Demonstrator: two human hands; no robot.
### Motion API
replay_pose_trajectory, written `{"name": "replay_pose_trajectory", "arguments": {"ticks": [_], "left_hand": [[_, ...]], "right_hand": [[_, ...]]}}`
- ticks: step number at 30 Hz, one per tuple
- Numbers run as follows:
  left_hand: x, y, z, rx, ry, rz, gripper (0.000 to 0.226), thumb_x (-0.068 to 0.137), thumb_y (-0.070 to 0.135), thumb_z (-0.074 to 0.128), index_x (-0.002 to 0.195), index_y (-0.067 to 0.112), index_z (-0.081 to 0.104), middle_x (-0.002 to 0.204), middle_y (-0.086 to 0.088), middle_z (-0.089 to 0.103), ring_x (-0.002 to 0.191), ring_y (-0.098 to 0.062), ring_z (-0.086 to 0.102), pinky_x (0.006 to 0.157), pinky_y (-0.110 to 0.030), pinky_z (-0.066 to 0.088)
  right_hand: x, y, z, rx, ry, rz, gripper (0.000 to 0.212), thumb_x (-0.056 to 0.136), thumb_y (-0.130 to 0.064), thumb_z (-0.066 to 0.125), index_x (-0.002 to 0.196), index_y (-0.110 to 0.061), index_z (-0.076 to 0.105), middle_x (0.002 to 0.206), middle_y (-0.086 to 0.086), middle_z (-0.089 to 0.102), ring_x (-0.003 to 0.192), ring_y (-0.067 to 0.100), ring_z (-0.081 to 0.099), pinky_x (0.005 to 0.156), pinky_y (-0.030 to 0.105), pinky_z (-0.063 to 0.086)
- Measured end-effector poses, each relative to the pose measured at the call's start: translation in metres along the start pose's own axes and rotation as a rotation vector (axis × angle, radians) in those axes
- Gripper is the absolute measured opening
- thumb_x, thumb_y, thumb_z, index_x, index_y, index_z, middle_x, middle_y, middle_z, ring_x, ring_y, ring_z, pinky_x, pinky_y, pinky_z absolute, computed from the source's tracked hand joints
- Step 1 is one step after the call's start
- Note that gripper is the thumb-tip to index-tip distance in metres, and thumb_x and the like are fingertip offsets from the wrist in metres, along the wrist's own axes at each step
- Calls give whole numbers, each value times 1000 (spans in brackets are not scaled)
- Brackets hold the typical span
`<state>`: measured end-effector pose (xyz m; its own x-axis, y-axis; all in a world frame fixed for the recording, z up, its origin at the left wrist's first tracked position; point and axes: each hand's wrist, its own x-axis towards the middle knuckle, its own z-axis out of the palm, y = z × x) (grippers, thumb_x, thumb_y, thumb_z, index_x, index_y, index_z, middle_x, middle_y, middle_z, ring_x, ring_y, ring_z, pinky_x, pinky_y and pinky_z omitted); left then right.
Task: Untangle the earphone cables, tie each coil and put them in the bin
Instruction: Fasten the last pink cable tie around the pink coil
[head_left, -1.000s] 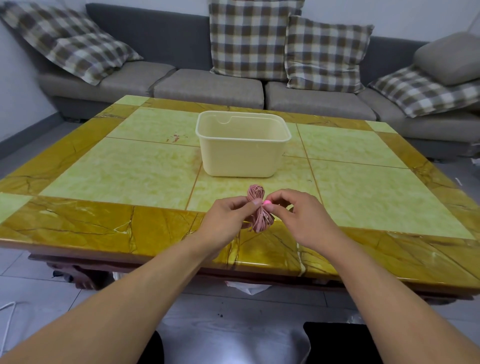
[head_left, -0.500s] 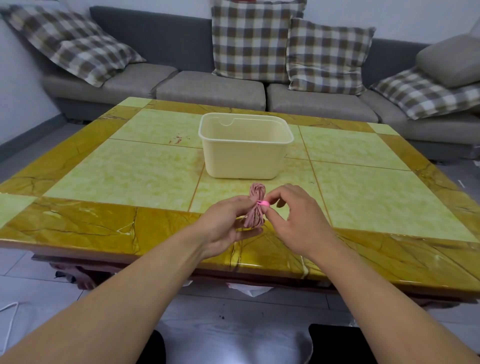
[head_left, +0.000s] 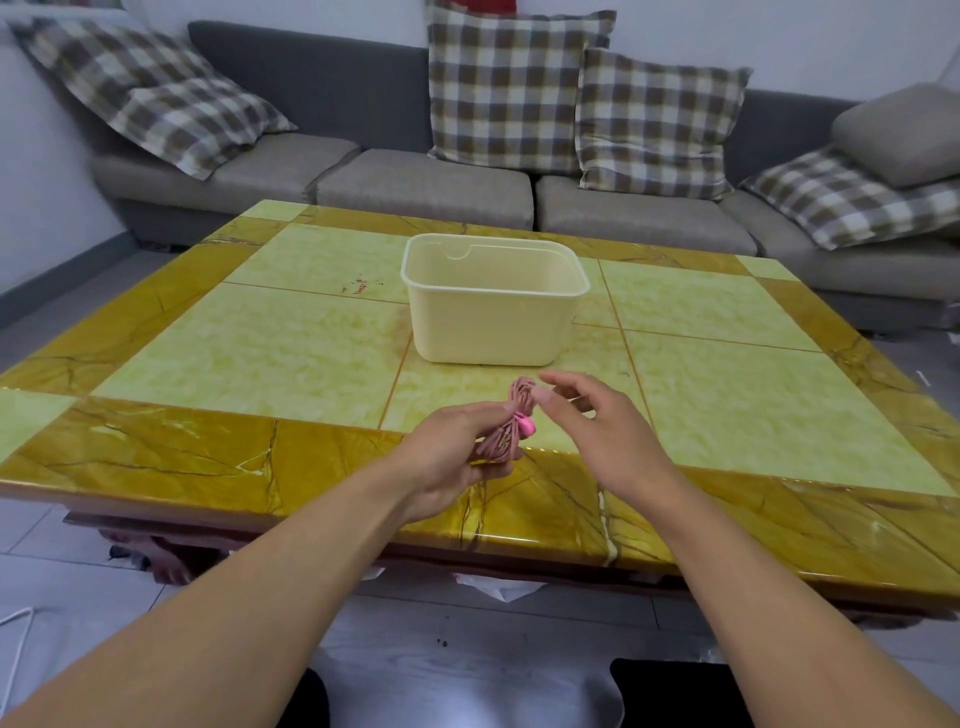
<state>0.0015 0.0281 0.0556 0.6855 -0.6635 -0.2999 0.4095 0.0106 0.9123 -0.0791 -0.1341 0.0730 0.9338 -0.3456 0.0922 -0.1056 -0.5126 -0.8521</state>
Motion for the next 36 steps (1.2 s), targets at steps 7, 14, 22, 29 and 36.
{"name": "replay_pose_trajectory", "arguments": {"ticks": [7, 14, 22, 29, 36], "left_hand": [[-2, 0, 1, 105, -80, 52, 29, 89, 37, 67, 96, 10, 74, 95, -2, 70, 85, -17, 58, 70, -23, 46], [-2, 5, -3, 46, -69, -26, 16, 95, 20, 61, 89, 8, 71, 84, -5, 70, 73, -17, 59, 69, -30, 43], [0, 3, -11, 9, -125, -82, 32, 95, 24, 62, 111, -1, 73, 97, -16, 70, 74, -16, 63, 68, -24, 48], [5, 1, -15, 41, 70, 116, 41, 77, 33, 81, 109, 7, 74, 103, -9, 77, 82, -19, 68, 70, -26, 51], [14, -1, -5, 112, 219, 224, 37, 81, 28, 82, 113, 14, 69, 100, -2, 79, 98, -17, 74, 84, -33, 49]], "right_hand": [[2, -2, 7, 223, -16, 70, 14, 96, -31, 67, 103, -23, 77, 92, -11, 76, 80, -8, 65, 70, 12, 44], [3, -4, 14, 382, 22, 156, 14, 97, -22, 67, 96, -16, 79, 98, -6, 78, 88, -3, 68, 74, 14, 44], [6, -4, 22, 386, 97, 176, 18, 98, -26, 65, 90, -17, 79, 95, -7, 78, 94, 1, 69, 78, 18, 45], [18, -5, 17, 465, 175, 219, 18, 96, -35, 67, 98, -22, 79, 100, -9, 78, 107, 8, 66, 88, 30, 44], [31, -1, 33, 578, 97, 249, 32, 92, -46, 67, 101, -19, 81, 109, -5, 78, 122, 15, 61, 112, 40, 38]]}}
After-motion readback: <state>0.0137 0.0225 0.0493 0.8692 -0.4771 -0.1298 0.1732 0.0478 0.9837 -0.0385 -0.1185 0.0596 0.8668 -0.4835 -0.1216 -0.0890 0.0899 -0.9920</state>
